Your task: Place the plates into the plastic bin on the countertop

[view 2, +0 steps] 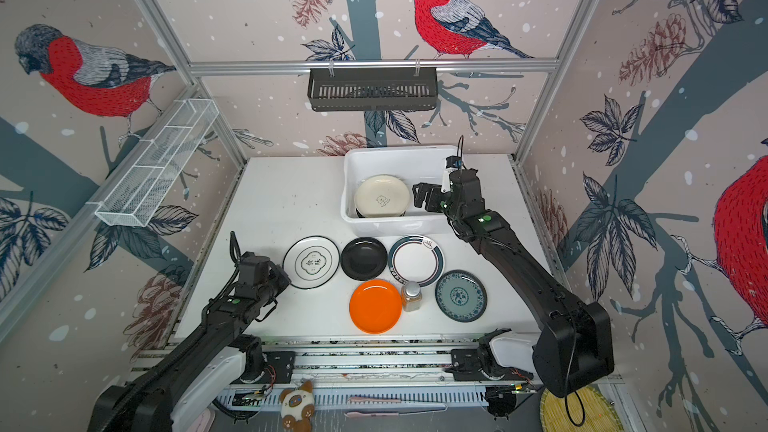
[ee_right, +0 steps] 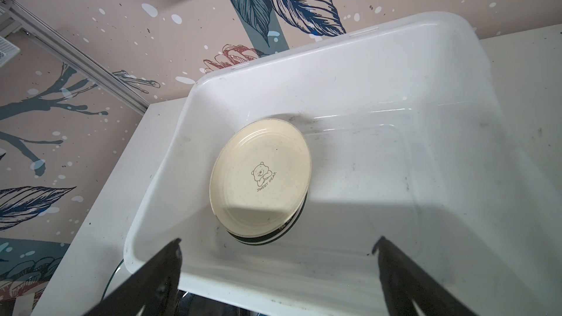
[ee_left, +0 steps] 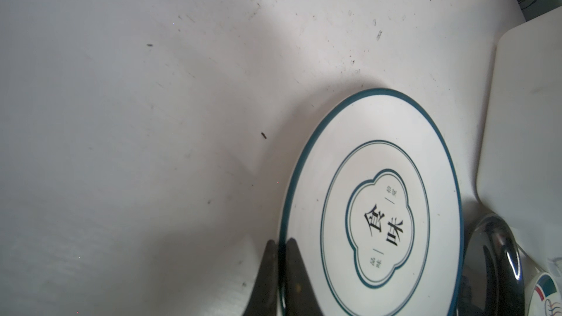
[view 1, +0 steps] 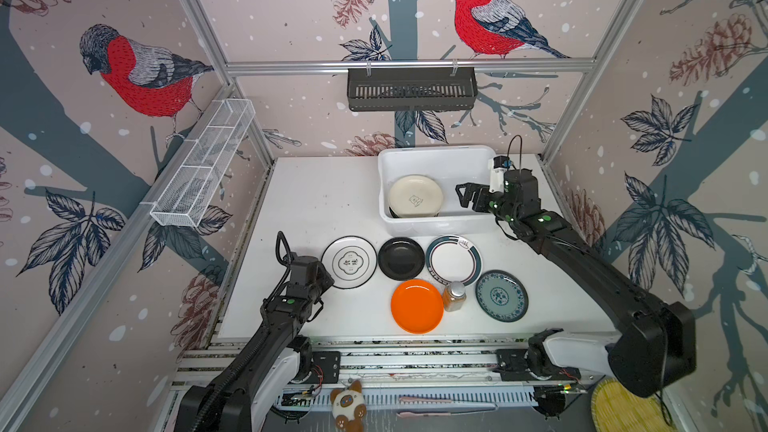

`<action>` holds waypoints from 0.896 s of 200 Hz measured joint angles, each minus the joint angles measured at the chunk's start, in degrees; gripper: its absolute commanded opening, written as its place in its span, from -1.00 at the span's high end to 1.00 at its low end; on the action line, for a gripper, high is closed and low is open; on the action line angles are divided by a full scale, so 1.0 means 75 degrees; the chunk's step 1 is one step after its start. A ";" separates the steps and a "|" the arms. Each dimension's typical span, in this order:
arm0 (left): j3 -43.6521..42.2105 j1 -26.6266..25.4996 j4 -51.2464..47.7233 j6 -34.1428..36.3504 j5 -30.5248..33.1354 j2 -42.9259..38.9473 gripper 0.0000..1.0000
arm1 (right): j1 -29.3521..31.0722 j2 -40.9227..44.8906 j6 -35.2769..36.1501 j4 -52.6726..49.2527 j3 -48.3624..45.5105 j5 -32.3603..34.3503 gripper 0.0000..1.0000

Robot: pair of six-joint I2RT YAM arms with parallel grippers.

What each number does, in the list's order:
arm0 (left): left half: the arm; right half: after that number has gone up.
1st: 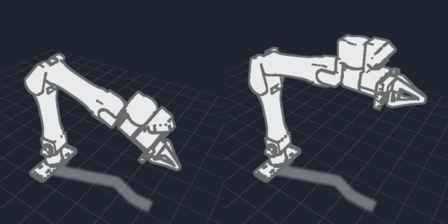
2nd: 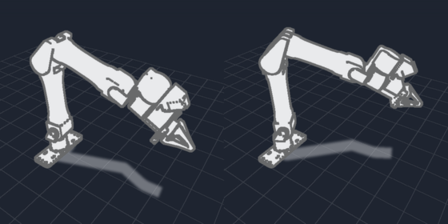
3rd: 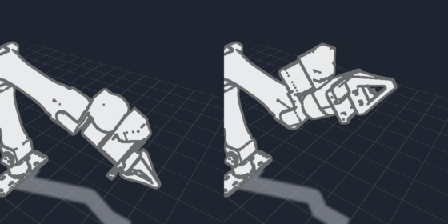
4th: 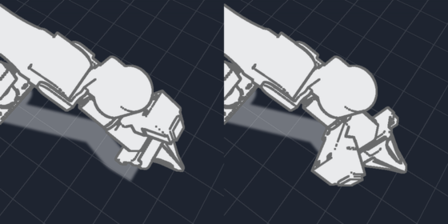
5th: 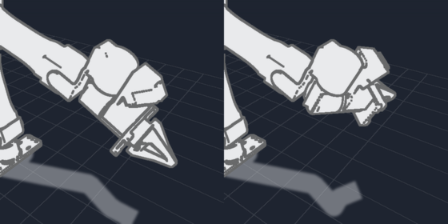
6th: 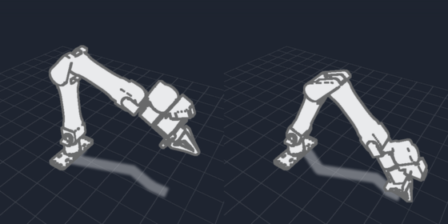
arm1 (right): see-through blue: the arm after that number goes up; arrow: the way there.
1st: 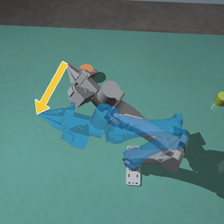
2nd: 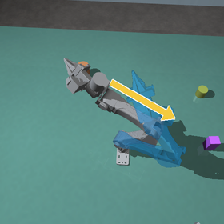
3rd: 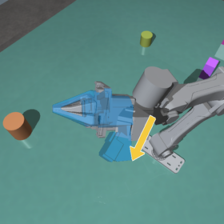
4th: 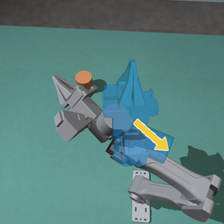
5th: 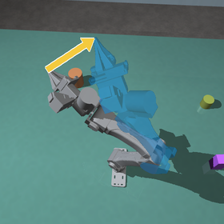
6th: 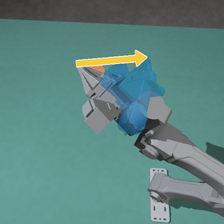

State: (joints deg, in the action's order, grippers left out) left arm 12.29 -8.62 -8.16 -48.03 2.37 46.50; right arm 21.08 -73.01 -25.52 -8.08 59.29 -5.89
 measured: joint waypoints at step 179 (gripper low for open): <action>0.1131 0.0015 -0.0778 -0.0289 0.0274 -0.1769 1.00 | 0.0140 0.0090 -0.0376 0.0329 -0.0169 -0.0230 -0.99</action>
State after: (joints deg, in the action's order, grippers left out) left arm 20.78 -8.51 -14.00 -50.19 4.43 33.23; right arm 22.13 -72.34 -28.34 -5.61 58.02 -7.62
